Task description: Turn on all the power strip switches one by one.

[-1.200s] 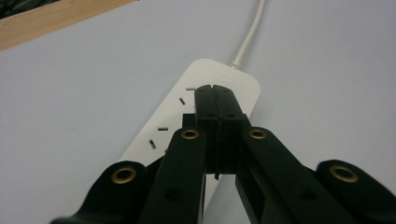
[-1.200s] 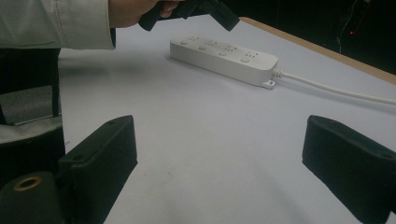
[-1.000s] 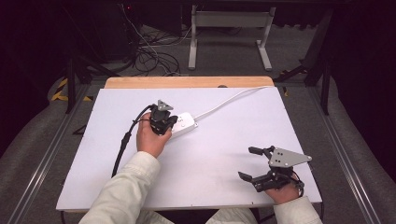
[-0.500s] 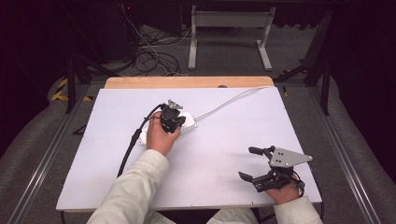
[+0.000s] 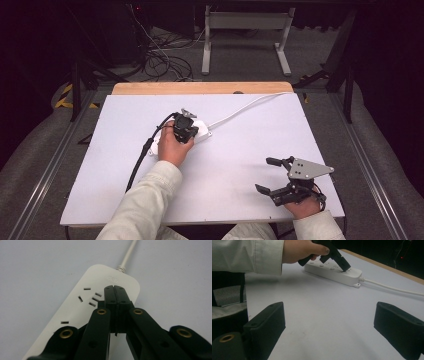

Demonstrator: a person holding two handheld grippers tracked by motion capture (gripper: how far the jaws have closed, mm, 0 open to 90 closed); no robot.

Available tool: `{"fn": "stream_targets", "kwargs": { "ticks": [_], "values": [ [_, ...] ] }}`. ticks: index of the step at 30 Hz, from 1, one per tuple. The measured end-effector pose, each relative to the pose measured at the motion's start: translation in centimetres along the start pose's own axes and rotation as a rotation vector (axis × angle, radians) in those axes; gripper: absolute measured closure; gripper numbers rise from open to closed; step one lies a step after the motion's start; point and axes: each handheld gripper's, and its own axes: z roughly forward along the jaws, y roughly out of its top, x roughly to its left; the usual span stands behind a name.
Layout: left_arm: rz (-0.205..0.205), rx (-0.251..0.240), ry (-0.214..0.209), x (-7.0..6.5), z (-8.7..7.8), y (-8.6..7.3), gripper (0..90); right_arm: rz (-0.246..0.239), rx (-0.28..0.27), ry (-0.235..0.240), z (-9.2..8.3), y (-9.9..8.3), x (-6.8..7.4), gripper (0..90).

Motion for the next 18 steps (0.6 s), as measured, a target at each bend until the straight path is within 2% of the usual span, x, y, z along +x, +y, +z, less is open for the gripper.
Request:
{"fn": "stream_targets", "kwargs": {
  "ticks": [9, 12, 16, 18],
  "values": [
    [0.01, -0.003, 0.004, -0.08, 0.09, 0.01, 90.0, 0.0, 0.0, 0.001, -0.01, -0.01, 0.0, 10.3],
    [0.037, -0.002, 0.024, -0.24, 0.1, 0.01, 90.0, -0.001, 0.002, 0.001, 0.0, 0.0, 0.02, 10.3],
    [0.042, 0.006, 0.026, -0.45, 0.13, 0.0, 90.0, -0.001, 0.003, 0.001, 0.01, 0.0, 0.02, 10.4],
    [0.057, 0.008, 0.037, -0.56, 0.15, 0.02, 90.0, -0.001, 0.005, 0.002, 0.05, 0.0, 0.03, 10.3]
  ]
}}
